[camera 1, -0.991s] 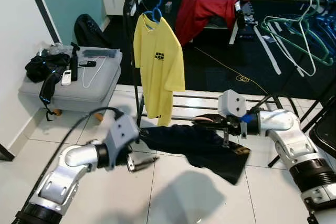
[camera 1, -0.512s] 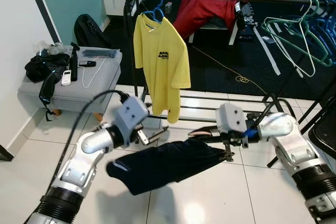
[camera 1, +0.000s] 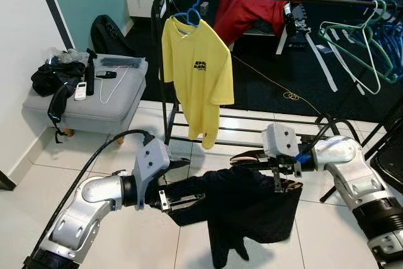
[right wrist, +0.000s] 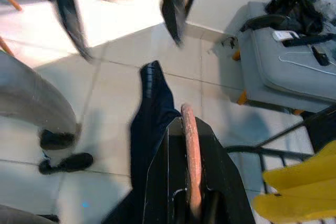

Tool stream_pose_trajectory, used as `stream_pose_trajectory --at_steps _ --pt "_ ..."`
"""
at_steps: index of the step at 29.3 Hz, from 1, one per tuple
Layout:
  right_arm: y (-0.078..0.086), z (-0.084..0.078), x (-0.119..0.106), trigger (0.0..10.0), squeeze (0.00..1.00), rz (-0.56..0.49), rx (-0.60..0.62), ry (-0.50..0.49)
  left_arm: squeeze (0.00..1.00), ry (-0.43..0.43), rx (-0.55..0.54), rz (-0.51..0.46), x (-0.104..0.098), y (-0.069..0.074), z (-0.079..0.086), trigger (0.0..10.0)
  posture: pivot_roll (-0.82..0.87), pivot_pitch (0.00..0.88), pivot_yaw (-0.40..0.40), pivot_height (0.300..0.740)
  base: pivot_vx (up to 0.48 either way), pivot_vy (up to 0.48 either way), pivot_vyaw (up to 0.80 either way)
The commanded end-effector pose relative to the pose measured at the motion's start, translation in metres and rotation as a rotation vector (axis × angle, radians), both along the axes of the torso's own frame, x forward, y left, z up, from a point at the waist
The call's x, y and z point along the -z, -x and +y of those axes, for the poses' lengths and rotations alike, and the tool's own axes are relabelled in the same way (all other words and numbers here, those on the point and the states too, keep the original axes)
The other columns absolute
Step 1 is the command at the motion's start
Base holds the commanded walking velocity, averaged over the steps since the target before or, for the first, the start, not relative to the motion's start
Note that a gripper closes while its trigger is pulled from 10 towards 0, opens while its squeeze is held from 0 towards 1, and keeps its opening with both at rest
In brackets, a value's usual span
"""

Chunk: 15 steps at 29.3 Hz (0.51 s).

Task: Hang hanger

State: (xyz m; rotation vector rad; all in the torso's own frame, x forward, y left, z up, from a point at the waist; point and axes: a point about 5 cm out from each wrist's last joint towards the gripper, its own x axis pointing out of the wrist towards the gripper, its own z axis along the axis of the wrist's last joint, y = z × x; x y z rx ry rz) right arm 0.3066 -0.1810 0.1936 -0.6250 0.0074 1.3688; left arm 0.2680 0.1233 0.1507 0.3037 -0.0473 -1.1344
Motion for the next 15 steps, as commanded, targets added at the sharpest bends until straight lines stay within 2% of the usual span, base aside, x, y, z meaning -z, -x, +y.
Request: stream_pose_trajectory --at_steps 1,4,7,13,15 --pt "0.002 0.002 -0.008 0.0 0.0 -0.017 -0.025 -0.031 0.0 -0.028 -0.006 0.002 0.007 0.0 -0.002 10.0 -0.08 0.126 -0.023 0.74 0.0 0.0 0.0" --pt "0.009 0.013 -0.013 0.0 0.0 0.018 -0.088 -0.066 0.0 -0.081 -0.11 -0.069 0.017 -0.016 -0.002 10.0 -0.09 0.127 -0.027 0.74 0.0 0.0 0.0" --pt "0.012 0.017 -0.014 0.0 0.0 0.03 -0.11 -0.071 0.0 -0.103 -0.141 -0.096 0.018 -0.023 -0.001 10.0 -0.09 0.127 -0.026 0.74 0.0 0.0 0.0" --pt "0.012 0.02 -0.012 0.0 0.0 0.033 -0.115 -0.076 0.0 -0.101 -0.131 -0.094 0.014 -0.025 -0.001 10.0 -0.09 0.13 -0.022 0.74 0.0 0.0 0.0" --pt "0.01 0.021 -0.011 0.0 0.0 0.024 -0.106 -0.077 0.0 -0.094 -0.086 -0.069 0.01 -0.02 0.0 10.0 -0.09 0.132 -0.022 0.74 0.0 0.0 0.0"
